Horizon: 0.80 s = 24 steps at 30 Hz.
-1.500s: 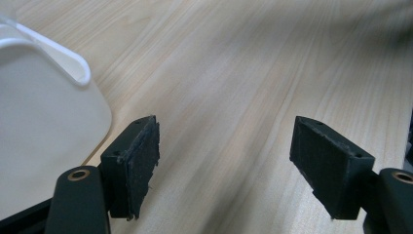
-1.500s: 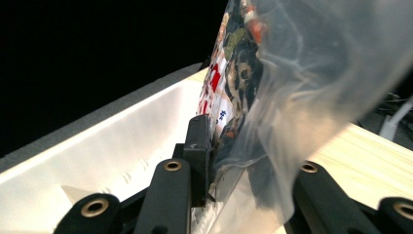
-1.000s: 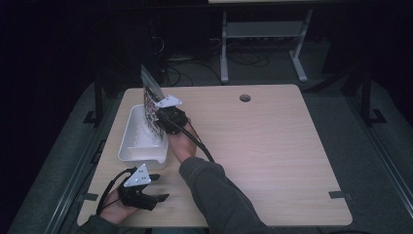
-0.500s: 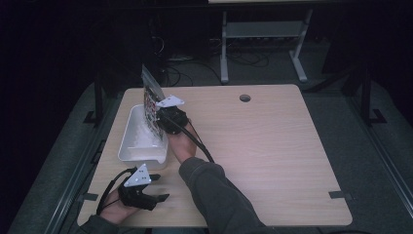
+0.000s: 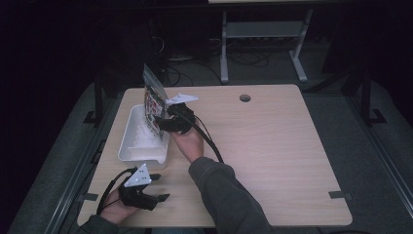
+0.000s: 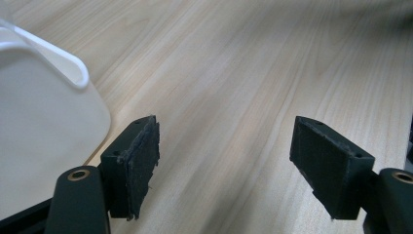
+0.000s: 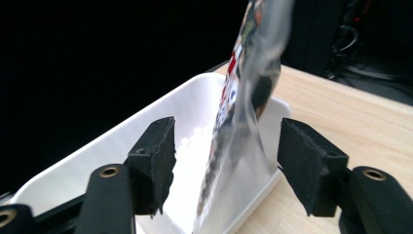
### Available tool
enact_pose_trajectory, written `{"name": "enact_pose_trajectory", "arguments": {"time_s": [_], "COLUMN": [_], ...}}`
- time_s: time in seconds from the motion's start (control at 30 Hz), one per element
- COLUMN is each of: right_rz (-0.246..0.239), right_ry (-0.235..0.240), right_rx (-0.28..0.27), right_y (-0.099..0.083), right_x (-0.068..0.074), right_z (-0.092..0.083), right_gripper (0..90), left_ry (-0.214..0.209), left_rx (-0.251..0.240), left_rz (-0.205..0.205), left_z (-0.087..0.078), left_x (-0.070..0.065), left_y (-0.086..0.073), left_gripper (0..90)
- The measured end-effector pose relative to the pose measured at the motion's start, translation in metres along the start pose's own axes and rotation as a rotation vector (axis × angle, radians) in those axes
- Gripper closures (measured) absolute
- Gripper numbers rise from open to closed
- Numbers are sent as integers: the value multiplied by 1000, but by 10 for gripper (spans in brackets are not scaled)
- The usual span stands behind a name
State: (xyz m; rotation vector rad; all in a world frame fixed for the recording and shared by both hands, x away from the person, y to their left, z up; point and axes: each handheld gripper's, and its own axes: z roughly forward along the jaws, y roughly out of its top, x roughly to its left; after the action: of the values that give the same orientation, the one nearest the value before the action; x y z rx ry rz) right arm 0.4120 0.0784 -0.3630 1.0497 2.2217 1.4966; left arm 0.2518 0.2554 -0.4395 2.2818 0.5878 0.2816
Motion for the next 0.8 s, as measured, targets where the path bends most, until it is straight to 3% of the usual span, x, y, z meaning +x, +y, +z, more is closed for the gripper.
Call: {"name": "enact_pose_trajectory", "arguments": {"time_s": [0.27,0.8], "right_rz": [18,44], "right_ry": [57,65], "right_rx": [11,-5], "right_y": [-8,-30], "right_x": [-10,-36], "right_z": [-18,-62], "right_gripper": [356,343], "left_ry": [1,5], "left_rx": [-2,-4], "left_rz": [9,11], "left_z": [0,1], "left_x": [0,-1], "left_y": [0,1], "left_gripper": [257,257]}}
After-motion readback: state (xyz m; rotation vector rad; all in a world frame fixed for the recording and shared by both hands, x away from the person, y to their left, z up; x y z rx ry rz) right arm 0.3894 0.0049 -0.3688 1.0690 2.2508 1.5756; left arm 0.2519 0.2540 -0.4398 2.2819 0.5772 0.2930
